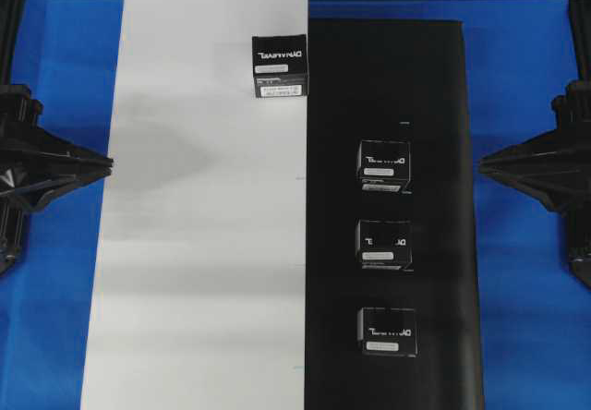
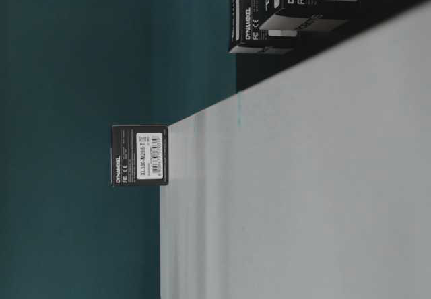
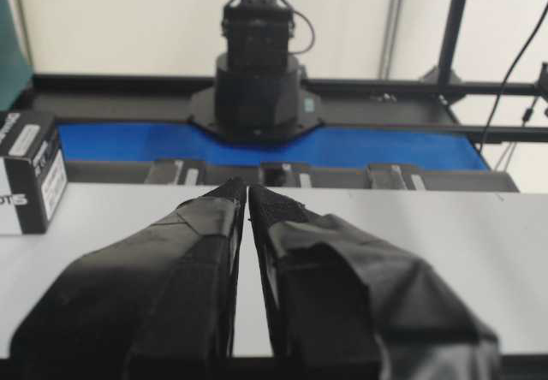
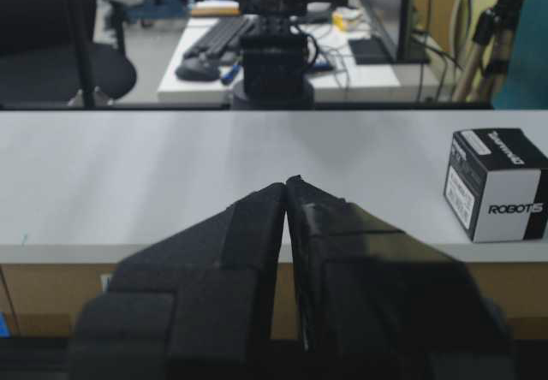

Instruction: Place the box from the black base onto the white base.

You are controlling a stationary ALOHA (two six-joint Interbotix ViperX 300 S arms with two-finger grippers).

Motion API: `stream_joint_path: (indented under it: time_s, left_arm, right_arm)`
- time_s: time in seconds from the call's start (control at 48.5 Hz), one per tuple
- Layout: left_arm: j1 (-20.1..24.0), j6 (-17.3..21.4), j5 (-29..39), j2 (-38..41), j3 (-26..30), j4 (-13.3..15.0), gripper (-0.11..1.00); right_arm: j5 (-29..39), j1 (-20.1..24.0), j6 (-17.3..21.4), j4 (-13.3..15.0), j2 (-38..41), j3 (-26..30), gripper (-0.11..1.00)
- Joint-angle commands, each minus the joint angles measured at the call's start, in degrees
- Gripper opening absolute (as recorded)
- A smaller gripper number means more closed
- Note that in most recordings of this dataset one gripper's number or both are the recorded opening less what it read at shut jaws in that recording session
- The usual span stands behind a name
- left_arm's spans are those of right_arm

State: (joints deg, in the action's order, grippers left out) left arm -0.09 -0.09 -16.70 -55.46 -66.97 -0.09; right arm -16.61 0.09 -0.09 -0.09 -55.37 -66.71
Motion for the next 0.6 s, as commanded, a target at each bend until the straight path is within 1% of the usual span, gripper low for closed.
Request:
stream_joint_path:
  time_s: [0.0, 0.021, 0.041, 0.083, 0.124, 0.144, 0.165, 0.206, 0.289, 0.371, 0.578]
  left_arm:
    - [0.3, -1.0, 0.7, 0.0, 2.6, -0.8, 0.14]
    - [0.4, -1.0, 1.1, 0.1, 3.1, -0.8, 0.14]
    - [0.4, -0.9, 1.6, 0.3, 3.5, -0.8, 0.12]
    - [0.5, -0.9, 3.5, 0.4, 4.7, -0.9, 0.05]
    - [0.5, -0.9, 5.3, 0.5, 5.6, -0.9, 0.00]
    - [0.4, -1.0, 6.3, 0.5, 6.0, -0.8, -0.01]
    - [0.4, -1.0, 7.2, 0.5, 6.4, -0.8, -0.01]
    - [0.4, -1.0, 9.0, 0.5, 7.1, -0.8, -0.01]
    - [0.3, -1.1, 12.2, 0.4, 8.4, -0.8, -0.01]
    - [0.4, -1.0, 14.1, 0.1, 9.6, -0.8, -0.01]
    - [0.4, -1.1, 14.5, 0.5, 10.5, -0.9, -0.01]
  right_arm:
    - [0.3, -0.8, 1.2, -0.8, 0.6, 1.4, 0.14]
    - [1.1, -0.9, 1.2, -1.4, 0.7, 1.7, 0.14]
    - [2.5, -1.0, 1.4, -2.4, 0.8, 2.0, 0.17]
    - [6.2, -1.3, 1.8, -3.7, 1.0, 3.3, 0.18]
    - [10.7, -1.9, 1.9, -4.1, 1.3, 4.7, 0.13]
    - [13.3, -2.4, 1.9, -4.1, 1.6, 5.5, 0.11]
    - [16.9, -2.8, 1.8, -4.0, 1.8, 6.6, 0.10]
    - [21.7, -3.3, 1.8, -4.0, 2.3, 8.2, 0.08]
    - [29.0, -4.7, 1.8, -3.5, 2.9, 10.6, 0.08]
    - [34.6, -6.6, 1.8, -3.3, 3.2, 12.4, 0.08]
    - [44.5, -12.0, 1.7, -3.2, 4.2, 14.3, 0.09]
